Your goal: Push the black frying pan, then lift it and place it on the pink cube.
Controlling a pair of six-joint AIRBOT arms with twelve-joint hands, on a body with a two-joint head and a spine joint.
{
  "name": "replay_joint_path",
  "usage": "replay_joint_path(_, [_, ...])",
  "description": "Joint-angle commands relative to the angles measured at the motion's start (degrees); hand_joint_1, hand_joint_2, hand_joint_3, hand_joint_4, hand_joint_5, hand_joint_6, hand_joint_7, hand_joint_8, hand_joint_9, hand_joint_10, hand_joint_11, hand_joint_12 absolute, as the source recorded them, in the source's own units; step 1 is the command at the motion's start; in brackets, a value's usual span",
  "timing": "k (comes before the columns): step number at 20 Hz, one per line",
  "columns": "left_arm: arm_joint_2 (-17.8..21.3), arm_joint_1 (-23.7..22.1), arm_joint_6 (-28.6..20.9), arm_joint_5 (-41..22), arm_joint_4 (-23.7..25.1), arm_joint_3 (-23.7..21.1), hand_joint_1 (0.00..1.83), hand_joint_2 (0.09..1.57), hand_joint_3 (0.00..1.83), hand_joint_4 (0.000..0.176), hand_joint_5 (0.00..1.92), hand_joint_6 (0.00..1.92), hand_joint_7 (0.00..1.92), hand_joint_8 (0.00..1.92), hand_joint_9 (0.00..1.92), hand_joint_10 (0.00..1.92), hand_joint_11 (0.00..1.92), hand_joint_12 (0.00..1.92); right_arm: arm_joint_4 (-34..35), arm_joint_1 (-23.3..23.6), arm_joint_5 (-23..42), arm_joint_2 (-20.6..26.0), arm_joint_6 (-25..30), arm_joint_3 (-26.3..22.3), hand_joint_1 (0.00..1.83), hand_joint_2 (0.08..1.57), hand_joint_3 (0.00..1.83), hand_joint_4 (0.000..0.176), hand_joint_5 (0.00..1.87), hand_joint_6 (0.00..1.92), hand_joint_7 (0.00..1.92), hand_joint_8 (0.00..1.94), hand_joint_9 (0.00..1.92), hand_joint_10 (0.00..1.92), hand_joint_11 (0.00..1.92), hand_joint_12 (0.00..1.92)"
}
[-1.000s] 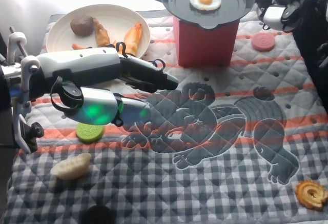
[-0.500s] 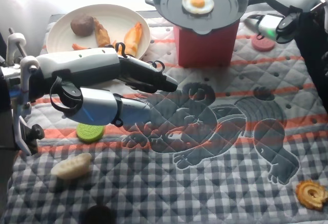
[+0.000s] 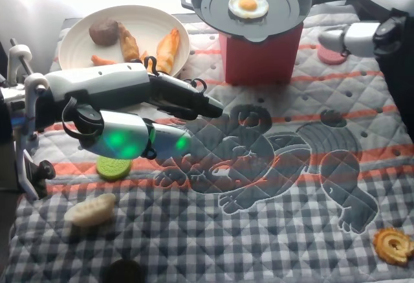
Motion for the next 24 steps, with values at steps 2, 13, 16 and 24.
replay_joint_path(2, [0.47,-0.23,-0.41,-5.89,-2.14,0.00,0.61,1.38,0.00,0.000,0.49,0.01,0.44,0.01,0.51,0.02,0.00,1.25,-1.18,0.31,8.18,2.92,-2.17,-2.81,0.70,1.16,0.00,0.086,0.00,0.00,0.00,0.00,0.00,0.00,0.00,0.00])
replay_joint_path(13, [4.59,0.41,1.84,-8.58,-5.14,-2.44,0.53,1.39,0.00,0.007,0.42,0.02,0.39,0.01,0.41,0.01,0.00,1.15,-11.50,-4.28,25.55,19.81,-3.17,-22.72,0.41,1.14,0.00,0.138,0.00,0.00,0.00,0.00,0.00,0.00,0.00,0.00])
replay_joint_path(16, [5.83,0.60,4.60,-10.27,-8.51,-3.06,0.72,1.33,0.00,0.000,0.49,0.03,0.43,0.01,0.45,0.02,0.00,1.30,-13.42,-7.14,30.42,22.61,-2.68,-26.34,0.46,1.13,0.00,0.164,0.00,0.00,0.00,0.00,0.00,0.00,0.00,0.00])
replay_joint_path(24, [10.44,5.58,11.13,-20.95,-23.67,-4.14,0.53,1.25,0.00,0.030,0.01,0.00,0.00,0.00,0.00,0.00,0.00,0.33,-16.75,-18.51,46.41,27.16,12.59,-29.54,0.51,1.09,0.00,0.130,0.00,0.00,0.00,0.00,0.00,0.00,0.00,0.00])
